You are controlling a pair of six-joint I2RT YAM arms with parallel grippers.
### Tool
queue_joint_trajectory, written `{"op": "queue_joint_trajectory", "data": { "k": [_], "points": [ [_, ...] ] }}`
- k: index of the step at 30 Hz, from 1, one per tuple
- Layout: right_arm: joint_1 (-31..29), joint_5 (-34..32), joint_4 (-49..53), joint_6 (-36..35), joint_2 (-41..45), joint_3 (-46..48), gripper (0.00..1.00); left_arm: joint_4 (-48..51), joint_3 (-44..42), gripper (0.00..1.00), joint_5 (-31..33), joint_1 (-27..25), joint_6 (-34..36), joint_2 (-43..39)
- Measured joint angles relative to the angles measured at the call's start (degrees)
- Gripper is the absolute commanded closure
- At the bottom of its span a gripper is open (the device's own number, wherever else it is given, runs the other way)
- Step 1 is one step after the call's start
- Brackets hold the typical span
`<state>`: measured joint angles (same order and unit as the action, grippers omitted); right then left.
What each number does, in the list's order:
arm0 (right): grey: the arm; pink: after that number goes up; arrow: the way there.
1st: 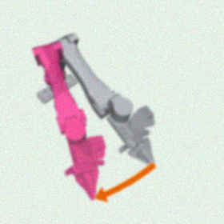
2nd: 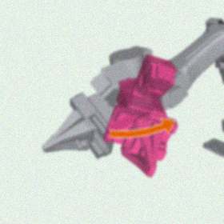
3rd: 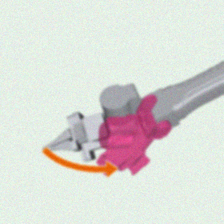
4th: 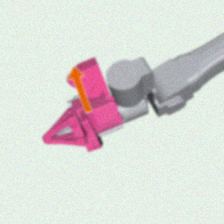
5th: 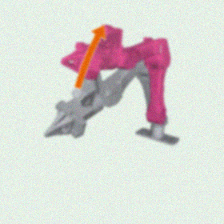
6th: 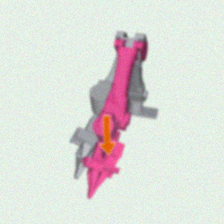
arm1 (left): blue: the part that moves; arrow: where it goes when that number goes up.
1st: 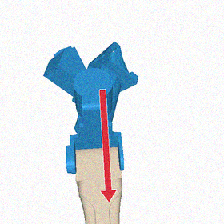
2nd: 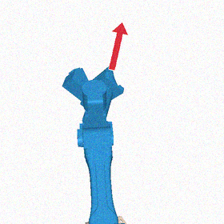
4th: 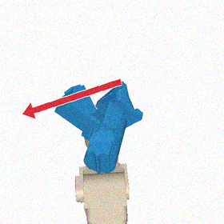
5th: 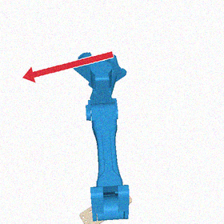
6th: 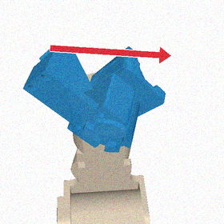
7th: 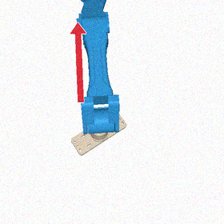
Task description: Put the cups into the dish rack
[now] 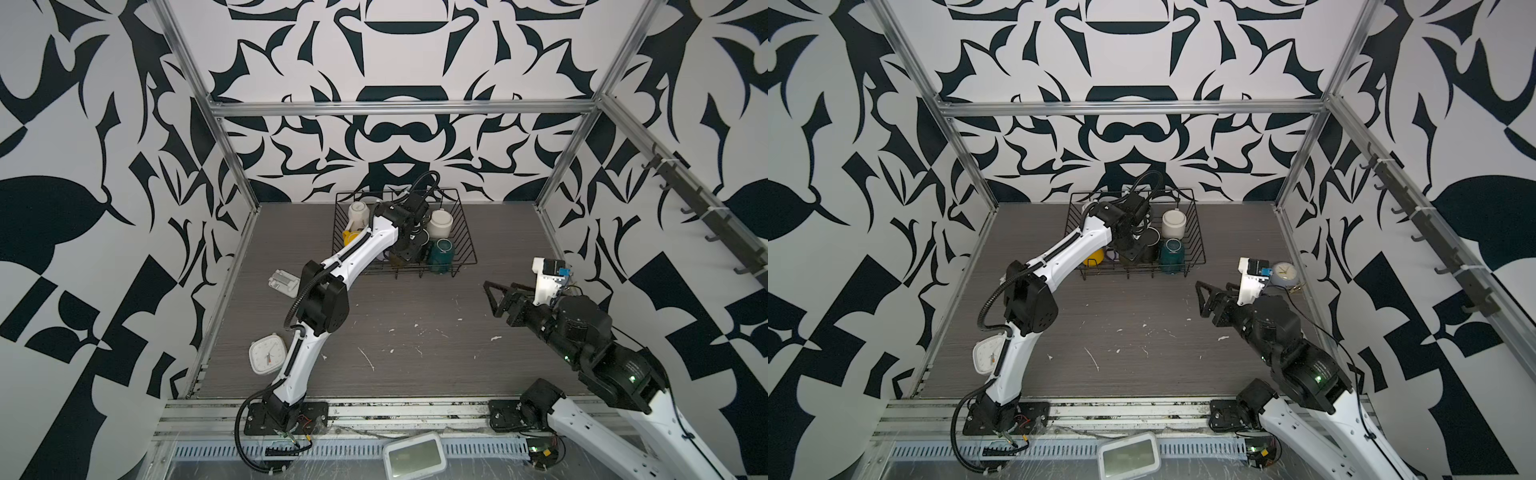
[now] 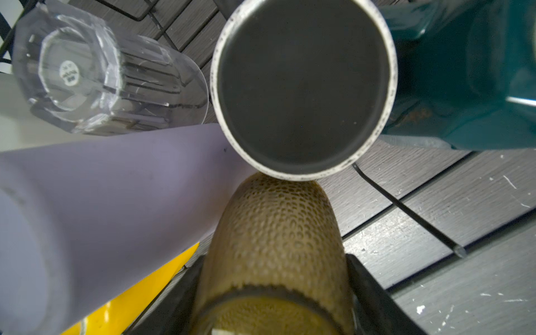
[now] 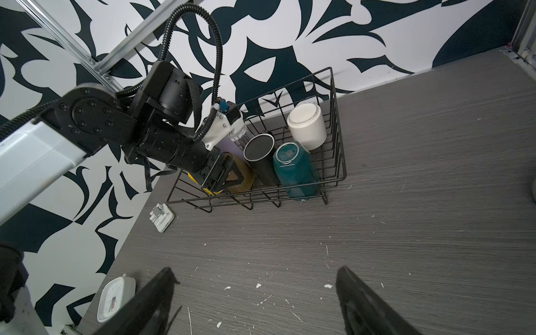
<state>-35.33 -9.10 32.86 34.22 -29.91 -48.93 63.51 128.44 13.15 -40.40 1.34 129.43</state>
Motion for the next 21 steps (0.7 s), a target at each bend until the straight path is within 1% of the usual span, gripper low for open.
{"op": "queue_joint_trajectory", "data": {
  "k": [21],
  "points": [
    [0.0,-0.17,0.11,0.0,0.35,0.59,0.11,-1.31,0.33,1.0,-4.02,-0.02,-2.8,2.64]
  ]
}}
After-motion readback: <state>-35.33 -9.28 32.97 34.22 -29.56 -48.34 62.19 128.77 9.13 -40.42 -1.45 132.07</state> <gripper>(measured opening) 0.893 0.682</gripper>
